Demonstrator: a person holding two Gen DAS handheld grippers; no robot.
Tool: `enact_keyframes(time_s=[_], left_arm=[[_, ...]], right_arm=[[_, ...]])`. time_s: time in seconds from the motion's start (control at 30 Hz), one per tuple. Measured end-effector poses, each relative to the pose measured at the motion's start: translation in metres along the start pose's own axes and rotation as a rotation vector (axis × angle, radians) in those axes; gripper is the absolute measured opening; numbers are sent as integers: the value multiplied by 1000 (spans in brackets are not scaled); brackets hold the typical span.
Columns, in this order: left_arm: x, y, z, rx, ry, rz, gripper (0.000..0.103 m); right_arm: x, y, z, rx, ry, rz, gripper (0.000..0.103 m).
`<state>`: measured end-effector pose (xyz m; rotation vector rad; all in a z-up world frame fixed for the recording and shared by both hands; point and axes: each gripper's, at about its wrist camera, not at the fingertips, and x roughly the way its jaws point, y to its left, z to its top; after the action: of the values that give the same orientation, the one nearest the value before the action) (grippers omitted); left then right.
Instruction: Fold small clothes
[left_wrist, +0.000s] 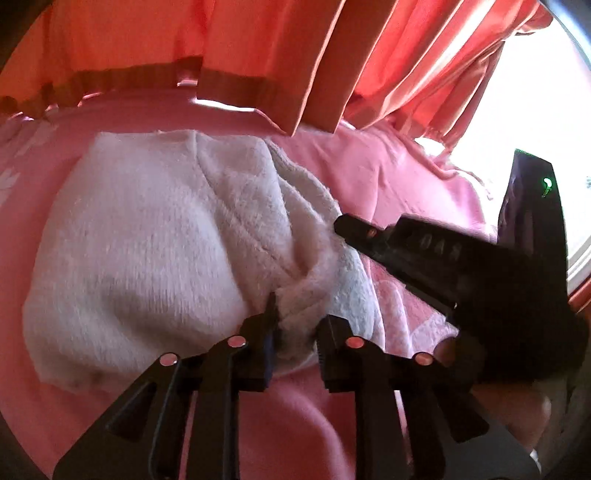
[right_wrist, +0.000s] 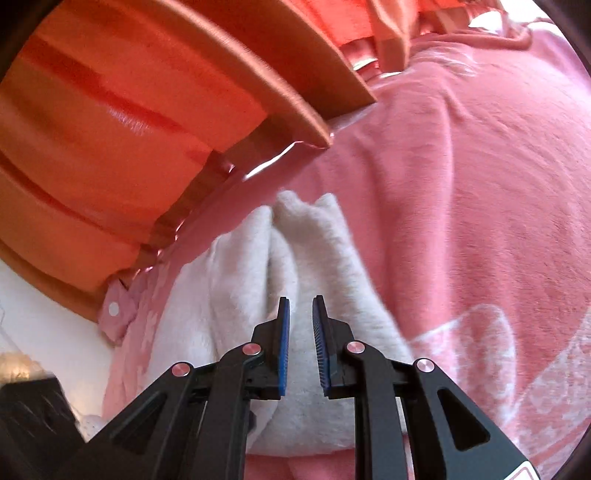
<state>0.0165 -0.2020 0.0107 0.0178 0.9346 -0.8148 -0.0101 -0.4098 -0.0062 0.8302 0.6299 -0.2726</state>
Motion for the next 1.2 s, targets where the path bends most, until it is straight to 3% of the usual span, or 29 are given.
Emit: enact_keyframes(time_s=[0.03, 0.07, 0.1, 0.13, 0.17, 0.3, 0.37, 0.5, 0.57, 0.6, 0.63, 0.67, 0.7, 0.77, 0.83, 0.87, 0.97, 1.0, 1.03, 1.1, 1.2], left_arm=[[-6, -1, -2, 15, -13, -1, 32], [-20, 0, -5, 37, -30, 9, 49], [-28, -1, -8, 45, -46, 11, 59], [-39, 2, -10, 53, -65, 14, 62], [-51, 6, -12, 70, -78, 53, 71], [-72, 28, -23, 97, -85, 211, 89], [-68, 45, -31, 82, -51, 284, 89], [-48, 79, -38, 7, 18, 362, 89], [-43, 87, -37, -22, 16, 384, 83], [-42, 91, -37, -36, 19, 382, 72], [-38, 96, -35, -56, 41, 383, 63], [-40, 102, -37, -73, 58, 372, 40], [-41, 105, -36, -96, 72, 354, 33], [-47, 111, -37, -143, 79, 321, 27], [-51, 108, -36, -126, 87, 296, 16], [-52, 106, -36, -113, 89, 307, 13], [-44, 105, -36, -104, 118, 311, 10], [-40, 106, -36, -112, 124, 303, 10], [-37, 105, -39, -112, 128, 304, 10], [-36, 99, -40, -97, 124, 324, 10], [-43, 91, -38, -66, 121, 333, 12]], right_arm=[[-1, 1, 2, -1, -2, 5, 19], [-3, 0, 3, -2, -8, 20, 21], [-6, 1, 3, -2, -12, 40, 31], [-7, 2, 3, -2, -13, 60, 48], [-9, 2, 3, 4, -14, 88, 53], [-5, 6, 4, 16, 24, 173, 65], [5, 10, 1, 14, 83, 184, 69], [30, 17, -9, 42, 209, 211, 69], [38, 27, -14, 5, 242, 203, 67], [40, 33, -16, -24, 243, 202, 50], [38, 44, -17, -90, 220, 179, 21], [34, 50, -17, -120, 194, 181, 21], [22, 57, -14, -148, 140, 229, 20], [-24, 67, -4, -168, -6, 408, 18], [-54, 65, 2, -170, -78, 453, 18], [-57, 60, 4, -183, -78, 417, 17], [-4, 22, 1, -220, 91, 35, 18], [17, 5, -5, -209, 169, -34, 18], [28, -14, -9, -131, 232, 19, 19], [14, -27, 0, -47, 220, 125, 19], [-1, -12, 1, -132, 193, 88, 24]])
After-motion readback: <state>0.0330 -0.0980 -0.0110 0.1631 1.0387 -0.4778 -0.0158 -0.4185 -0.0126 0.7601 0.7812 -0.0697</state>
